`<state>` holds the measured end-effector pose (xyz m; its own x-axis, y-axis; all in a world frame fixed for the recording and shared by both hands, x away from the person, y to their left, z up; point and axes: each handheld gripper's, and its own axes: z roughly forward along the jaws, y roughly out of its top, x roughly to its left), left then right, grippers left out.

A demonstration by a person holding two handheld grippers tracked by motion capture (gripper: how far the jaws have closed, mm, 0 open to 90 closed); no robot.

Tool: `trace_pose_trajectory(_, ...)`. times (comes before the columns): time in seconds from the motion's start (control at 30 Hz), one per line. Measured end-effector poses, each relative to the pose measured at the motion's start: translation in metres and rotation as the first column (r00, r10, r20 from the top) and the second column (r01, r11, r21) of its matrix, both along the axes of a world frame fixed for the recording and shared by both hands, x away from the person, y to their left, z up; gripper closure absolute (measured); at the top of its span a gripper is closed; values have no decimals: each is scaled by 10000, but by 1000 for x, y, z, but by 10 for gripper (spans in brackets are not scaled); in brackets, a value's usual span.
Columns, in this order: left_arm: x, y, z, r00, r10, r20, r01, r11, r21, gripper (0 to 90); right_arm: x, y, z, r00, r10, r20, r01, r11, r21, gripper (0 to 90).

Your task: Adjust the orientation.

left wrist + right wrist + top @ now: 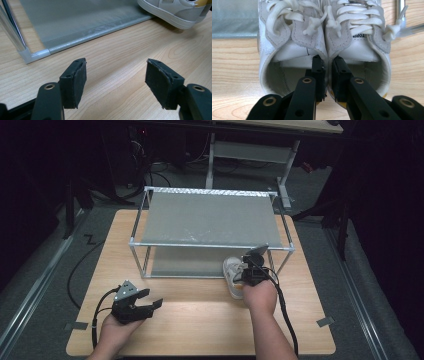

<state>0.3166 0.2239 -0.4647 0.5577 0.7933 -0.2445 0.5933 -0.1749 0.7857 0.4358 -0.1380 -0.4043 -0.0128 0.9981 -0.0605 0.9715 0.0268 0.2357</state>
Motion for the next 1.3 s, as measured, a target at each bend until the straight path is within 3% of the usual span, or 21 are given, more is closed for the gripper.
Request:
trace_pose_trajectory(0.07, 0, 0, 0, 10000, -30, 18, 30, 10000, 31, 338, 0, 2, -2, 9999, 128, 26, -128, 9999, -76, 803)
trace_pose_trajectory(0.13, 0, 0, 0, 10000, -46, 9, 46, 10000, 27, 337, 0, 3, -4, 9996, 210, -172, -213, 9996, -172, 736)
trace_pose_trajectory(0.27, 0, 0, 0, 10000, -37, -33, 37, 10000, 18, 337, 2, -3, 0, 9998, 48, -195, -46, 9999, 135, 629)
trace_pose_trajectory(0.53, 0, -1, 0, 10000, -77, -34, 77, 10000, 41, 337, -2, -6, 7, 9989, 303, -366, -292, 9990, 325, 603)
trace_pose_trajectory(0.7, 0, -2, -1, 9999, -89, -56, 90, 9999, 64, 337, -7, -4, 15, 9985, 501, -201, -491, 9978, 445, 601)
trace_pose_trajectory(1.0, 0, -2, -2, 9998, -135, -116, 136, 9999, 76, 361, -22, -1, 26, 9886, 1508, 7, -1506, 9872, 525, 577)
trace_pose_trajectory(1.2, 0, -5, -2, 9996, -215, -157, 216, 9997, 102, 394, -37, -13, 26, 9780, 2009, 568, -2039, 9776, 515, 576)
trace_pose_trajectory(1.3, 0, -6, -3, 9996, -206, -196, 209, 9997, 142, 407, -49, -30, 25, 9707, 2133, 1111, -2219, 9724, 719, 557)
